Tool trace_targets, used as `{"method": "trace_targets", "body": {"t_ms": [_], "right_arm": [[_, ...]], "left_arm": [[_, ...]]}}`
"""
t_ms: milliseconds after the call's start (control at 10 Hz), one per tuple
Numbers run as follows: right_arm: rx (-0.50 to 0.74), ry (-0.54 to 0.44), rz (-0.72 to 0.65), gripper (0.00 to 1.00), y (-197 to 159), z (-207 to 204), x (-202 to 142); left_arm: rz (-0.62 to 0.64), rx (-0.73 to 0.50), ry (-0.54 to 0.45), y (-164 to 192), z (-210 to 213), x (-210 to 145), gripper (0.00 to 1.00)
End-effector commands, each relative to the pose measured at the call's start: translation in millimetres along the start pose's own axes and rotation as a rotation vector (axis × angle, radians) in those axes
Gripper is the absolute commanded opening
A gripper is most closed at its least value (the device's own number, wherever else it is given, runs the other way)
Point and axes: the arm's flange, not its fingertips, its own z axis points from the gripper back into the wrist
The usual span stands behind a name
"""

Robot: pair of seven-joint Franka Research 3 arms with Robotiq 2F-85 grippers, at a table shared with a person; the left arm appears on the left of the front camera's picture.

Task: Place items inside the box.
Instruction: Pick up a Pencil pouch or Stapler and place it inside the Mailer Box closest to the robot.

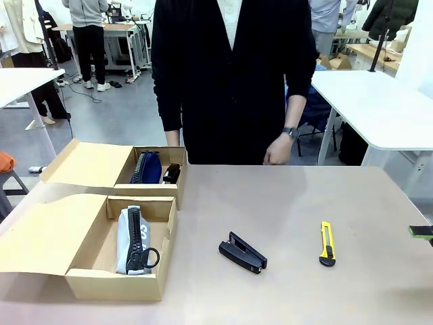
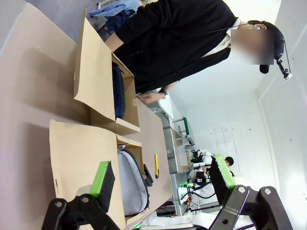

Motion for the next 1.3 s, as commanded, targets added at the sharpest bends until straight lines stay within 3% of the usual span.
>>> {"method": "trace_targets", "body": {"t_ms": [0,200,300,400,600,700,800,1200], "right_arm": [[-0.153,0.086,0.094,1.0,12.4,-23.2,-4.2],[-0.408,0.284,0.26,1.0,54.4,-88.2,18.9],[-0.407,0.191,0.297,1.0,58.5,-50.0,24.7],[-0.302,0.139,0.316,1.0,48.6,2.2,20.0],[-0.306,0.064,0.41,1.0,41.2,59.3,-21.1],[-0.312,-0.042,0.435,1.0,38.6,72.8,-35.6],[-0.356,0.096,0.338,1.0,53.9,23.1,-5.5],[-0.356,0.096,0.338,1.0,53.9,23.1,-5.5]], "left_arm": [[-0.02,-0.02,-0.01,-1.1,-1.3,0.1,1.0],[-0.02,-0.02,-0.01,-1.1,-1.3,0.1,1.0],[-0.02,-0.02,-0.01,-1.1,-1.3,0.1,1.0],[-0.02,-0.02,-0.01,-1.1,-1.3,0.1,1.0],[-0.02,-0.02,-0.01,-1.1,-1.3,0.1,1.0],[-0.02,-0.02,-0.01,-1.1,-1.3,0.1,1.0],[-0.02,-0.02,-0.01,-1.1,-1.3,0.1,1.0],[-0.02,-0.02,-0.01,-1.1,-1.3,0.1,1.0]]}}
